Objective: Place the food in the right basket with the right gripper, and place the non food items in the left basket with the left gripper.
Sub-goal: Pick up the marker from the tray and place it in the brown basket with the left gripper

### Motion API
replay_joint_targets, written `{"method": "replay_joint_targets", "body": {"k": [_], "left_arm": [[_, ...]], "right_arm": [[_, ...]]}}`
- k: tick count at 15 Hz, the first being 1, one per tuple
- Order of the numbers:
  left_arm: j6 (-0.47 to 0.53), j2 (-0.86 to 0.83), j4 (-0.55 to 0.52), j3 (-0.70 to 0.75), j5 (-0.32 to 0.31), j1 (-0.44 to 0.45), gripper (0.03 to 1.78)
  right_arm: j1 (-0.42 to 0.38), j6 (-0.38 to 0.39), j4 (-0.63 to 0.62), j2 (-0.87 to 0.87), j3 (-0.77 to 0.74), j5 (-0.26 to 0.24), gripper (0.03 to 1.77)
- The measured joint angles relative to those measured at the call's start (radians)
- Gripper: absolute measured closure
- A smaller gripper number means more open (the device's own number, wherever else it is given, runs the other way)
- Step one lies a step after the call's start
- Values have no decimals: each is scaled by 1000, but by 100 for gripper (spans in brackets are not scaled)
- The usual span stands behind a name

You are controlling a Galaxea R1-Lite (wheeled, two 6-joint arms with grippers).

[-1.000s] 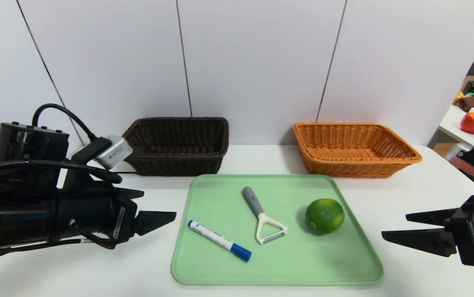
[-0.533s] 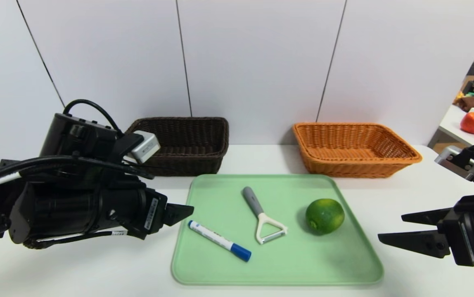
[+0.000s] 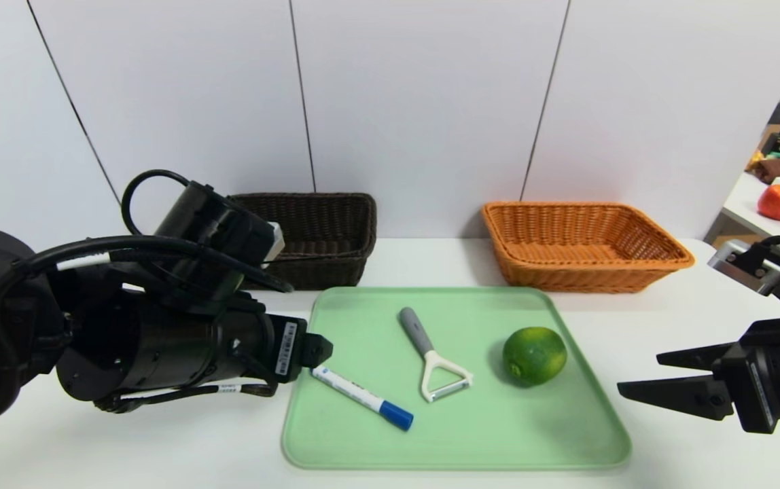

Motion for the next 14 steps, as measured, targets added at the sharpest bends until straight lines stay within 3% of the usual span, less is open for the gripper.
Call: {"method": "replay_joint_targets", "body": {"k": [9, 11, 14], "left_arm": [[-168, 72, 181, -129, 2, -58, 12], [-140, 80, 189, -128, -1, -64, 12], [9, 82, 186, -116, -8, -63, 12]], "right_arm": [[0, 19, -3, 0, 0, 0, 10], [-1, 19, -2, 0, 0, 0, 10], [-1, 20, 0, -3, 2, -1, 10]]}}
